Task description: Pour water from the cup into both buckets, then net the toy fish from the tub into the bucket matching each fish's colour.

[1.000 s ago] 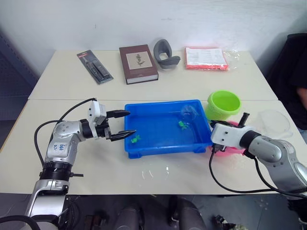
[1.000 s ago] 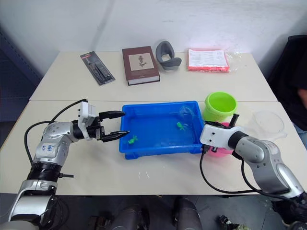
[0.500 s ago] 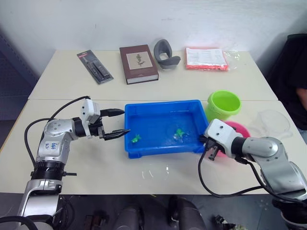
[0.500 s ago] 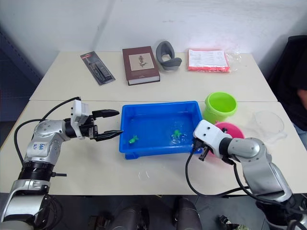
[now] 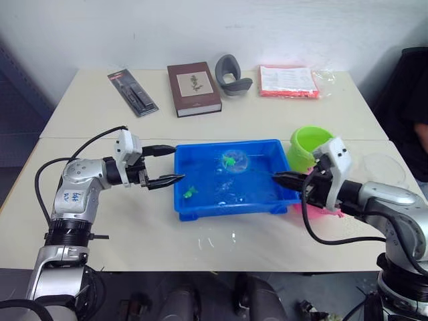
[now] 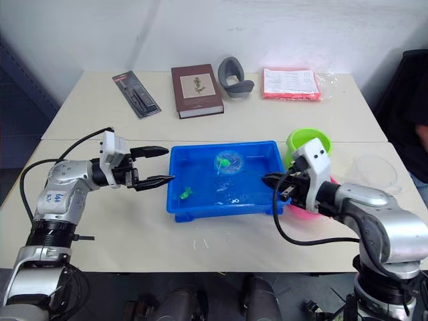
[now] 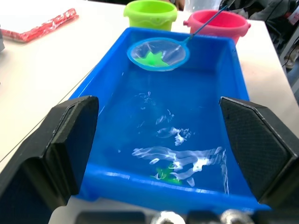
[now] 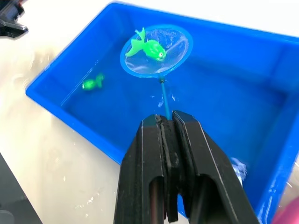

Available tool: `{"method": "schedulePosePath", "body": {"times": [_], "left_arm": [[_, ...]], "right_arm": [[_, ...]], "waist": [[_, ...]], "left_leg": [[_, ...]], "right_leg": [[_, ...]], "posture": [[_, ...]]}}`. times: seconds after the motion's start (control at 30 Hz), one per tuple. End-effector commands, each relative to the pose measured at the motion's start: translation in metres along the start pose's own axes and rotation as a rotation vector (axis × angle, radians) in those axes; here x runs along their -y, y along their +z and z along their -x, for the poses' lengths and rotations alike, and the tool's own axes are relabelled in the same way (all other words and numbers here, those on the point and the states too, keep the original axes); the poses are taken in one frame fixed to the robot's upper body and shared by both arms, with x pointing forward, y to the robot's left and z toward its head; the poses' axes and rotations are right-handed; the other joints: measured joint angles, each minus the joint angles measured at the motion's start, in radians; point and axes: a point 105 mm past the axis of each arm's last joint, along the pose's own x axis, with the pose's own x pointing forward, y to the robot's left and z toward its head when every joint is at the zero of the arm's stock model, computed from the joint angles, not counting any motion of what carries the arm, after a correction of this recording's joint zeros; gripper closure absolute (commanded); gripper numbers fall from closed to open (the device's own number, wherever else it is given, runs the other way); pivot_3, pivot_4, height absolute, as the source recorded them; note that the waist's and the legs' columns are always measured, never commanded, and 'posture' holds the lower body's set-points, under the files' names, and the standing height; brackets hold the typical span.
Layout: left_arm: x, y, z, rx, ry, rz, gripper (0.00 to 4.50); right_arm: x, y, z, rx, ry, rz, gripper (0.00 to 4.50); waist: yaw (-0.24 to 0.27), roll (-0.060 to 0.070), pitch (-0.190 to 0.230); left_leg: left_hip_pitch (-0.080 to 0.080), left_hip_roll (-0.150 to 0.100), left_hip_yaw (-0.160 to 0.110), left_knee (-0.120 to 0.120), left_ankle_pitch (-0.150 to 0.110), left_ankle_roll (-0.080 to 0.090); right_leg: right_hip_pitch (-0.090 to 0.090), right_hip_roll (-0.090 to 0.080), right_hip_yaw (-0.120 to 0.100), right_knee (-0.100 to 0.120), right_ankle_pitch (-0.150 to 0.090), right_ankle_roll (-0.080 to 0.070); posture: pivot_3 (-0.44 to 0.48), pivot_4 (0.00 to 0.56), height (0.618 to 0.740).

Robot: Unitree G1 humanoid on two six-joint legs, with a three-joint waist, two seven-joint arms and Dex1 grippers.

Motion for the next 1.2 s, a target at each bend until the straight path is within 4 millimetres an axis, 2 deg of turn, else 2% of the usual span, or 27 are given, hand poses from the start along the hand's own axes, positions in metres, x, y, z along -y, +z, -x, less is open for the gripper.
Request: {"method": "schedulePosePath", "body": {"times": [0.03,0.17,0.23,0.37,0.5,0.7,0.8,1.03,1.1,1.2], "left_arm": [[0.002,0.025,-0.011,0.073,-0.01,-0.033,0.06],[0.01,0.029,-0.018,0.085,-0.044,-0.01,0.06],[0.014,0.032,-0.023,0.099,-0.055,0.001,0.06],[0.015,0.036,-0.033,0.129,-0.056,0.013,0.06],[0.017,0.034,-0.042,0.127,-0.072,0.009,0.06],[0.022,0.034,-0.047,0.142,-0.103,0.023,0.06],[0.026,0.033,-0.05,0.142,-0.115,0.017,0.06],[0.026,0.036,-0.051,0.146,-0.106,0.012,0.06],[0.026,0.036,-0.052,0.147,-0.105,0.012,0.06],[0.026,0.036,-0.053,0.148,-0.108,0.014,0.06]], "right_arm": [[0.006,0.017,0.024,0.092,-0.08,0.049,4.5],[0.024,0.026,0.051,0.164,-0.208,0.06,4.5],[0.04,0.027,0.07,0.176,-0.313,0.067,4.5],[0.067,0.027,0.089,0.171,-0.464,0.123,4.5],[0.093,0.023,0.1,0.171,-0.574,0.155,4.5],[0.117,0.005,0.093,0.06,-0.648,0.341,4.5],[0.123,0.001,0.089,-0.008,-0.661,0.521,4.5],[0.127,0.011,0.084,-0.097,-0.724,1.049,4.5],[0.123,0.01,0.08,-0.148,-0.685,1.246,4.5],[0.12,0.004,0.075,-0.209,-0.612,1.436,4.5]], "waist": [[0.001,0.0,0.0],[-0.001,0.0,0.0],[-0.001,0.0,0.0],[-0.001,0.0,0.0],[-0.001,0.0,0.0],[-0.002,0.0,0.0],[-0.002,0.0,0.0],[-0.002,0.0,0.0],[-0.002,0.0,0.0],[-0.002,0.001,0.0]], "left_leg": [[0.0,0.0,0.0,0.0,0.0,0.0],[0.0,0.0,0.0,0.0,0.0,0.0],[0.001,0.0,0.001,0.0,0.0,0.0],[0.002,0.0,0.001,0.0,0.0,0.0],[0.003,0.0,0.003,-0.001,0.0,0.0],[0.004,0.0,0.005,-0.002,0.0,0.0],[0.005,0.0,0.006,-0.002,0.0,0.0],[0.005,0.001,0.006,-0.002,0.0,-0.001],[0.005,0.001,0.007,-0.002,0.0,-0.001],[0.005,0.001,0.006,-0.002,0.0,-0.001]], "right_leg": [[0.0,0.0,0.0,0.0,0.0,0.0],[0.0,0.0,0.001,0.0,0.0,0.0],[0.0,0.0,0.001,0.0,0.0,0.0],[0.0,0.0,0.002,0.0,0.0,0.0],[0.0,0.001,0.002,0.001,0.0,0.0],[0.0,0.002,0.002,0.001,0.0,0.0],[0.0,0.002,0.001,0.001,0.0,0.0],[0.0,0.002,0.003,0.001,0.0,0.0],[0.0,0.002,0.003,0.001,0.0,0.0],[0.001,0.001,0.004,0.0,0.0,0.0]], "posture": [[0.0,0.15,0.74],[0.0,0.15,0.74],[0.0,0.15,0.74],[0.0,0.15,0.74],[0.0,0.15,0.74],[0.0,0.15,0.74],[0.0,0.15,0.74],[0.0,0.15,0.74],[0.0,0.15,0.74],[0.0,0.15,0.74]]}}
